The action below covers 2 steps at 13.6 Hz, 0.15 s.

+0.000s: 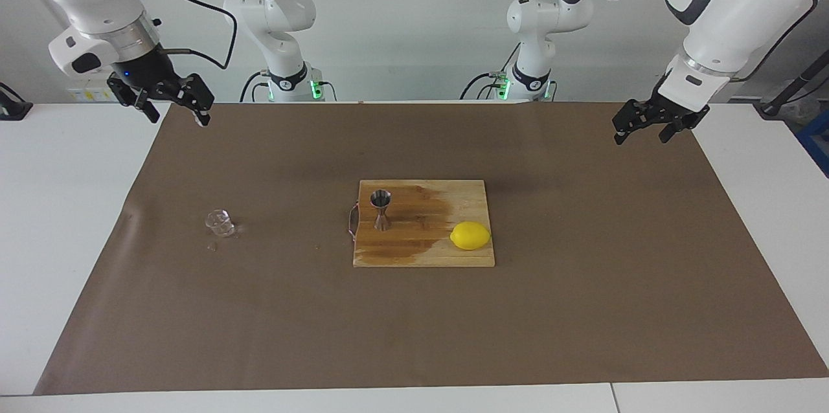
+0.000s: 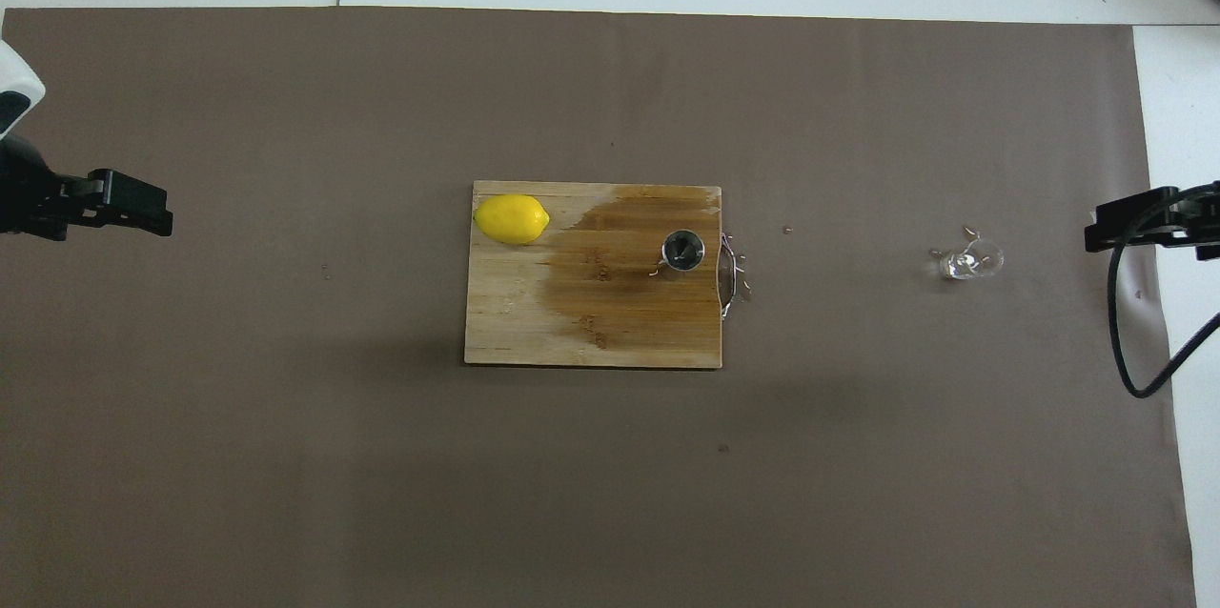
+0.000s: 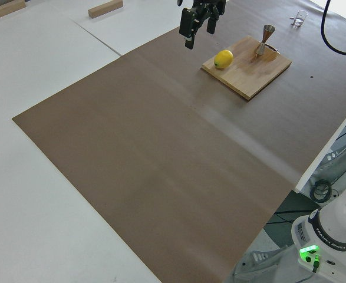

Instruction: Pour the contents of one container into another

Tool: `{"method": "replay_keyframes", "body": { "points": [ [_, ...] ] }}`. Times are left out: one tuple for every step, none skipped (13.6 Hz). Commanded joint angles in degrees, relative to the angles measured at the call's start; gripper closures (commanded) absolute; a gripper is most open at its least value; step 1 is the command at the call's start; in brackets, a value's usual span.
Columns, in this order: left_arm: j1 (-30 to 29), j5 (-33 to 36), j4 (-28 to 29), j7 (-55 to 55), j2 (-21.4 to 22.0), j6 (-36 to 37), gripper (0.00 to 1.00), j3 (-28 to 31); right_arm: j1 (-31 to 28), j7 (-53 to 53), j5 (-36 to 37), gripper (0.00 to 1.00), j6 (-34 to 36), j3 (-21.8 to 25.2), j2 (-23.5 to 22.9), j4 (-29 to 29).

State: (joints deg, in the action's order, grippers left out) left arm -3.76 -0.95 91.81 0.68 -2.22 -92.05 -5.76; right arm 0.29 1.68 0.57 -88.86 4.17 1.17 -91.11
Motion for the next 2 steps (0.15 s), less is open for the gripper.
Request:
{"method": "replay_keyframes", "body": {
  "points": [
    [-0.37, 0.6, 1.26, -0.07, 1.43, 0.47, 0.0, -0.21, -0.38, 1.13, 2.06, 0.0, -0.7, -0.83, 1.03, -1.0],
    [-0.37, 0.6, 1.26, -0.07, 1.43, 0.47, 0.0, -0.13, -0.38, 1.05, 2.07, 0.0, -0.61, -0.83, 1.12, -1.0]
  ]
}}
